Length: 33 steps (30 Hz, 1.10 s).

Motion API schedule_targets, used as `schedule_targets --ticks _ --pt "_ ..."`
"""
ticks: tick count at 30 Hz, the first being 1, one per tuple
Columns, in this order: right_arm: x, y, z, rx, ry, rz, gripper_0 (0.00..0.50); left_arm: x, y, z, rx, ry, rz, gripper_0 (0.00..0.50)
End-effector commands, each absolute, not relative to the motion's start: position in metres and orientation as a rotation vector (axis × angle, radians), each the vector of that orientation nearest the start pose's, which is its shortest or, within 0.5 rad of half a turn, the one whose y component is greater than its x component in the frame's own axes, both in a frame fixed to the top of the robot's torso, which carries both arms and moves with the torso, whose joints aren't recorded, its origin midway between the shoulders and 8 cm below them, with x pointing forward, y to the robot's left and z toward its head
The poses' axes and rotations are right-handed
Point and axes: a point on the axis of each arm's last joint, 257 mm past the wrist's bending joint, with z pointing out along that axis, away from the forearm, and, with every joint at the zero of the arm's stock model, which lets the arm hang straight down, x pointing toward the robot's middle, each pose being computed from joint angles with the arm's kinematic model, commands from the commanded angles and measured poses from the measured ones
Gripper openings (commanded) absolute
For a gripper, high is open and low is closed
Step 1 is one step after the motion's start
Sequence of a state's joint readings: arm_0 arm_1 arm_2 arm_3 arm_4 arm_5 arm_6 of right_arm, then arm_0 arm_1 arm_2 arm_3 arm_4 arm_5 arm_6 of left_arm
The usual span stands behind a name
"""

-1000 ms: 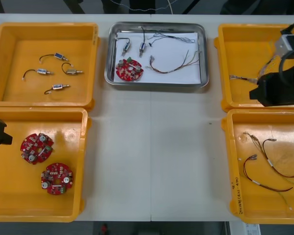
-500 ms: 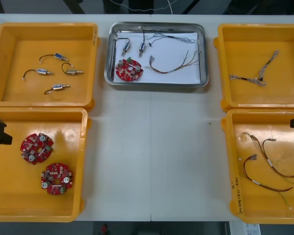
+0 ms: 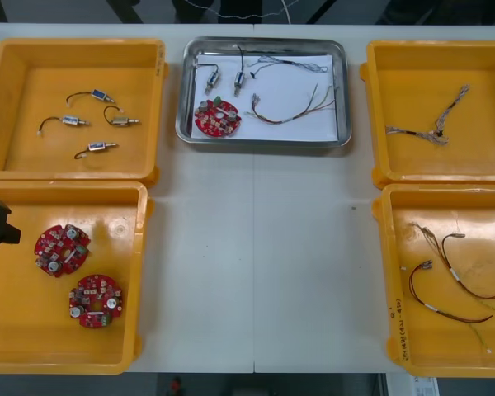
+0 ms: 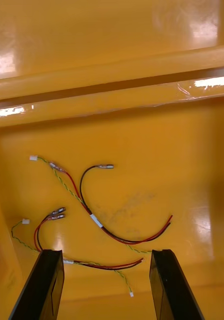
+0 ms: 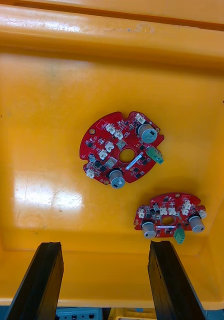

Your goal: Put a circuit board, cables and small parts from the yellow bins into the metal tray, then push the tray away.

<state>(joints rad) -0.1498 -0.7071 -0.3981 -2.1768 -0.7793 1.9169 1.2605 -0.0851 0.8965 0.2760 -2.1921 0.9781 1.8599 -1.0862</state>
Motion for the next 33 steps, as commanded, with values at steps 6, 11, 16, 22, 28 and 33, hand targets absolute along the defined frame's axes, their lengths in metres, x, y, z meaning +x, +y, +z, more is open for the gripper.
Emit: schedule_targets --ticks 6,11,16,22,28,33 --pt "0.376 -0.406 -0.154 0.115 2.657 -0.08 0.5 0.349 0.389 -0.168 -0.158 2.739 0.013 0.5" --pt "0.375 -0.401 -0.155 0.089 2.662 -0.071 0.5 0.349 0.389 -0.168 -0.158 2.739 0.013 0.5" --pt "0.374 -0.393 -0.158 0.057 2.67 -0.071 0.5 0.349 0.389 -0.168 -0.158 2.739 0.013 0.5" --pt "0.374 -0.393 -0.158 0.057 2.67 -0.071 0.5 0.349 0.389 -0.168 -0.158 2.739 0.013 0.5" --pt "0.374 -0.393 -0.158 0.057 2.67 -0.071 0.5 0.349 0.389 -0.168 -0.158 2.739 0.013 0.5" --pt "0.374 -0.393 -0.158 0.057 2.67 -0.071 0.5 0.349 0.389 -0.168 -0.158 2.739 0.013 0.5"
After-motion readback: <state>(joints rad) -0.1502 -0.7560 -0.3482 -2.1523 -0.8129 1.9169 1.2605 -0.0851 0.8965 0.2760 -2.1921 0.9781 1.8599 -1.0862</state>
